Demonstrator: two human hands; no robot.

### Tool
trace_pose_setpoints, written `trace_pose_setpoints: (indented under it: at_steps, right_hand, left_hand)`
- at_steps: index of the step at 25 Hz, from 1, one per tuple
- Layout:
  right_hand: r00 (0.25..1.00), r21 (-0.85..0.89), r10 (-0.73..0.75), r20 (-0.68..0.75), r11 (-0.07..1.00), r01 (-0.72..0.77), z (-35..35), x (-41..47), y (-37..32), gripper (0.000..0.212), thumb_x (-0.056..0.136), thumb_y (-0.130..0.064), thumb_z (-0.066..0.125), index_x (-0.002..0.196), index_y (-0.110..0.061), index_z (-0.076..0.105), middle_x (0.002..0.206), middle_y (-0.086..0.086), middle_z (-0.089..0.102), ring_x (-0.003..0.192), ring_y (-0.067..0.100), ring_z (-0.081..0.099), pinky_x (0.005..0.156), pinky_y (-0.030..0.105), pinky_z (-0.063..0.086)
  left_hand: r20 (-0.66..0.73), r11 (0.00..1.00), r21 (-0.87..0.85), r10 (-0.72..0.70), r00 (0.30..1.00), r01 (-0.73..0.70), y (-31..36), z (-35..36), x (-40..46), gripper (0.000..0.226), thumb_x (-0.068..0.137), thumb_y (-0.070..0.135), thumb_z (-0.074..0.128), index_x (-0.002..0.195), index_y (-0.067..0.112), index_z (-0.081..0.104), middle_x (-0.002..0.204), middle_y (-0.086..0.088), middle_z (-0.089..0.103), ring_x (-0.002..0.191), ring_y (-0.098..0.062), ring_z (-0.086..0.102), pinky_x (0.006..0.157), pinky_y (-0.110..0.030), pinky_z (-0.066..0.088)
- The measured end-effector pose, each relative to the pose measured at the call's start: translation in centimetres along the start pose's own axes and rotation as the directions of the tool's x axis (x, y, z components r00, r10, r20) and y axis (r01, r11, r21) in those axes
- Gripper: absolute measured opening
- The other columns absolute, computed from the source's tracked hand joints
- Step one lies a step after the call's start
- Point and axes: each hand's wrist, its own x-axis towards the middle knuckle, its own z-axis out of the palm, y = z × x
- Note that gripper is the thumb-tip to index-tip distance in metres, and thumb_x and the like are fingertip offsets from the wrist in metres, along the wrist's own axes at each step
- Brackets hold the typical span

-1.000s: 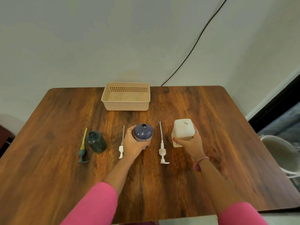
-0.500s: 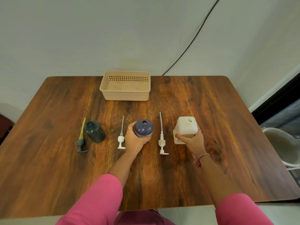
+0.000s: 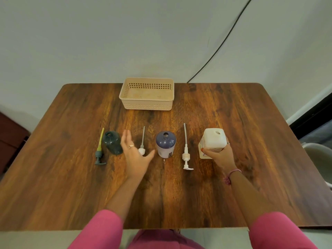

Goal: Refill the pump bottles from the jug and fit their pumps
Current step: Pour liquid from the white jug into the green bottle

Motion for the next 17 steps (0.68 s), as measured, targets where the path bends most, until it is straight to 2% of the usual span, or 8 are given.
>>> trace_pose_setpoints:
  at_steps: [2,4,6,9,11,13,17]
  right_hand:
    - [1.0,0.002,0.0,-0.005,1.0,0.0,0.0,-0.1,0.0,0.072,0.067,-0.011,0.084,0.122,-0.028,0.042,0.115,-0.003,0.054,0.108,0.014,0.053,0.075,0.018,0.049]
    - [1.0,0.016,0.006,-0.009,1.0,-0.006,0.1,-0.2,-0.2,0.069,0.068,-0.008,0.083,0.12,-0.027,0.042,0.115,-0.002,0.053,0.107,0.015,0.052,0.08,0.025,0.051]
    - [1.0,0.026,0.014,-0.017,1.0,-0.013,0.2,-0.3,-0.5,0.068,0.068,-0.007,0.083,0.119,-0.026,0.042,0.114,-0.001,0.053,0.106,0.015,0.052,0.082,0.03,0.051]
    - [0.999,0.027,0.017,-0.037,1.0,-0.016,0.2,-0.4,-0.5,0.067,0.068,-0.008,0.083,0.118,-0.026,0.043,0.114,-0.001,0.054,0.105,0.014,0.053,0.073,0.02,0.051]
    - [0.998,0.033,0.028,-0.05,0.999,-0.026,0.3,-0.4,-0.6,0.068,0.067,-0.008,0.084,0.119,-0.025,0.044,0.114,-0.001,0.055,0.105,0.014,0.054,0.07,0.016,0.049]
    - [0.997,0.031,0.028,-0.065,0.999,-0.026,0.3,-0.4,-0.5,0.071,0.065,-0.009,0.085,0.122,-0.025,0.045,0.114,0.0,0.055,0.105,0.014,0.055,0.071,0.016,0.05]
    - [0.995,0.027,0.028,-0.1,0.999,-0.025,0.8,-0.6,-0.9,0.072,0.064,-0.01,0.086,0.119,-0.028,0.044,0.111,-0.002,0.055,0.102,0.011,0.055,0.067,0.013,0.05]
  left_hand:
    - [-0.161,1.0,0.012,0.025,0.987,-0.023,-1.1,-2.4,1.0,0.11,0.068,0.02,0.085,0.15,0.005,0.014,0.156,-0.011,0.012,0.145,-0.025,0.017,0.117,-0.033,0.018]
    - [-0.239,0.999,-0.01,-0.045,0.97,0.044,-2.3,-3.8,2.6,0.109,0.07,0.022,0.084,0.15,0.005,0.013,0.156,-0.011,0.011,0.145,-0.026,0.016,0.116,-0.031,0.017]
    - [-0.234,0.981,-0.056,-0.194,0.953,0.186,-3.8,-4.1,4.2,0.112,0.069,0.022,0.084,0.151,0.006,0.009,0.157,-0.012,0.01,0.145,-0.027,0.017,0.117,-0.031,0.016]
    - [-0.115,0.93,-0.103,-0.363,0.925,0.352,-5.6,-3.8,5.8,0.116,0.068,0.018,0.085,0.151,0.007,0.005,0.158,-0.011,0.017,0.145,-0.027,0.022,0.119,-0.038,0.02]
    - [-0.088,0.918,-0.109,-0.39,0.917,0.38,-6.2,-3.5,6.5,0.112,0.068,0.013,0.085,0.151,0.006,0.009,0.155,-0.013,0.027,0.142,-0.028,0.029,0.118,-0.039,0.024]
    - [-0.119,0.91,-0.115,-0.41,0.904,0.397,-6.3,-3.4,6.9,0.105,0.069,0.01,0.083,0.15,0.004,0.015,0.152,-0.014,0.033,0.14,-0.029,0.032,0.117,-0.039,0.026]
    - [-0.184,0.912,-0.144,-0.407,0.895,0.385,-5.3,-3.4,6.9,0.085,0.068,0.01,0.083,0.139,0.002,0.037,0.138,-0.016,0.048,0.128,-0.033,0.046,0.108,-0.039,0.037]
